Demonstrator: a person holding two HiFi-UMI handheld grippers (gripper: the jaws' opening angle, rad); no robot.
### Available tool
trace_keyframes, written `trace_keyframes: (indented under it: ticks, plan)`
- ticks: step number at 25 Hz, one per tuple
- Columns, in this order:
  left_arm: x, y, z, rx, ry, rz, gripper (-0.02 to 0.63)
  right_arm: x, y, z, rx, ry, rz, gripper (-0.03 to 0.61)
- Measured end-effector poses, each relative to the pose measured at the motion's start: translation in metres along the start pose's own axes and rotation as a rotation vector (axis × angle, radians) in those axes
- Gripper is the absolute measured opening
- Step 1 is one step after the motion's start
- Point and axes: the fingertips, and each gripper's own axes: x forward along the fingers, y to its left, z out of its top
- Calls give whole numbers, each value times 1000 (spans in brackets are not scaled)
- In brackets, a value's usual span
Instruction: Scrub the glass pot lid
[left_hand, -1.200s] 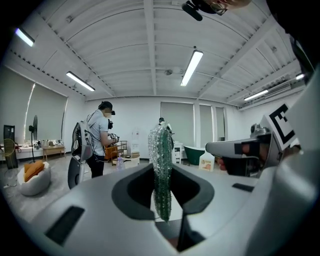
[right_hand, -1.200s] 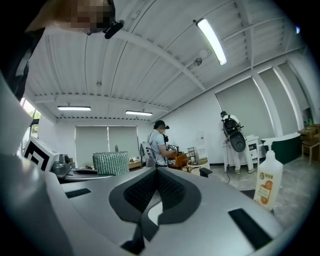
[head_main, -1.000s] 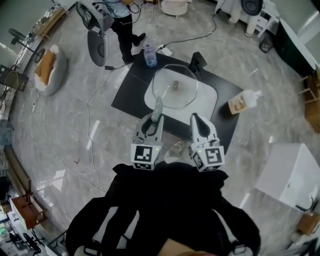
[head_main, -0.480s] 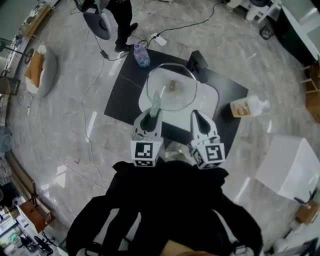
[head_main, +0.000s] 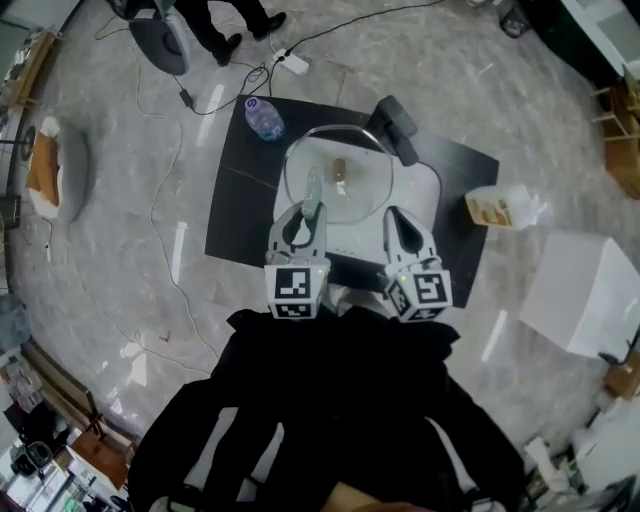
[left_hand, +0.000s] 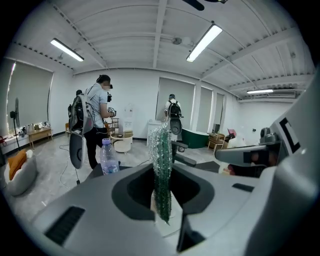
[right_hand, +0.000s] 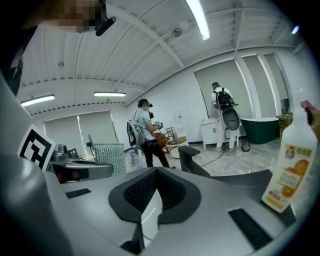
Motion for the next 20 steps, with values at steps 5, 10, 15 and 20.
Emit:
trace_keyframes:
  ticks: [5,10,15,20]
  plan:
    - [33,19,-17,10,56,-28,72,26,-21,-24,32,37,-68,2]
    - [57,40,-33,-5,103,-6,72,45,-43,-54,76,97,-131,3]
    - [78,54,-52,-12,153,24,72,61,-63,-84,81,173,-150,3]
    - [93,61,-64,-2,178,47,72,75,-84,-111,95,242,-157,5]
